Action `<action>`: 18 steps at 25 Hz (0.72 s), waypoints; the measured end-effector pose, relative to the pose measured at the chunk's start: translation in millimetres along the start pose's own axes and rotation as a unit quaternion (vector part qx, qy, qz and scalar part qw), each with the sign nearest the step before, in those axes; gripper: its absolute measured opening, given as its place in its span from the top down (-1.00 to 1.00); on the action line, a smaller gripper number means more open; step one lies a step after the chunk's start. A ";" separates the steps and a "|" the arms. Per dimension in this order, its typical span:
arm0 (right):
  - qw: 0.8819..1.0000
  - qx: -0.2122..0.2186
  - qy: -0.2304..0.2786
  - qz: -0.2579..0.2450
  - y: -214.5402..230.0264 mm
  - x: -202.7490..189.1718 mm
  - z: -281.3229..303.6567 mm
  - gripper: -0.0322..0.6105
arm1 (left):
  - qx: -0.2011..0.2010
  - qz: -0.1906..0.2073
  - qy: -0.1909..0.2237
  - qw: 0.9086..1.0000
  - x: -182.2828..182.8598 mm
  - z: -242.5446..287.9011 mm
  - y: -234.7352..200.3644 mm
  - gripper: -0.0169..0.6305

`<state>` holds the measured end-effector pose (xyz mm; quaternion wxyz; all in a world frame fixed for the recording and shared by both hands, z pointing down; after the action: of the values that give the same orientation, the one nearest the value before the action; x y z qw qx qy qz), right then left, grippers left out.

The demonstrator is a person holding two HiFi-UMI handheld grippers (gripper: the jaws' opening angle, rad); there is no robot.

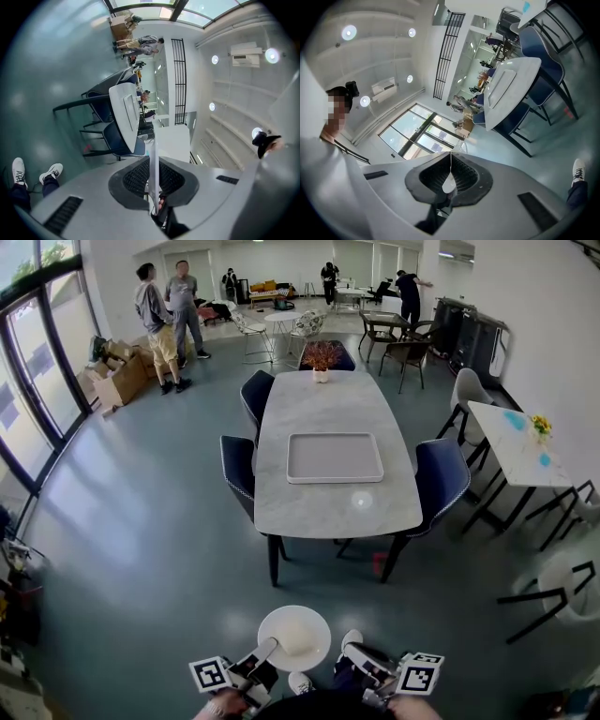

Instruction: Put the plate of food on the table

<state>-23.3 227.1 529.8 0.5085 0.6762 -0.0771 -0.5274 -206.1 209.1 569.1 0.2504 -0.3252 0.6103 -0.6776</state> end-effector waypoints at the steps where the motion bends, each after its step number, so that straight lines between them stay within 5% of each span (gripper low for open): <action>1: 1.000 0.004 -0.002 0.000 1.5 2.6 1.4 0.86 | -0.001 -0.001 0.003 1.000 0.0 2.2 -0.2 0.86; 6: 0.998 0.047 -0.001 0.039 0.2 14.5 13.9 0.86 | -0.002 -0.002 0.019 1.000 4.2 11.8 1.8 0.86; 18: 0.998 0.053 -0.026 0.024 32.3 52.2 14.7 0.86 | 0.001 -0.007 0.041 0.999 12.0 53.0 2.8 0.86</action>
<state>1.6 169.5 522.6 0.4818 0.6864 -0.1345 -0.5278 -174.6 164.7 570.3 0.2214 -0.3010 0.6168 -0.6928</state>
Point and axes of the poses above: the fingertips, and each gripper's own axes: z forward along the fingers, y to its right, x out of its top, the point moved 1 cm from there along -z, backward along the fingers, and after that the axes turned 13 degrees about -z, right-handed, at the moved point
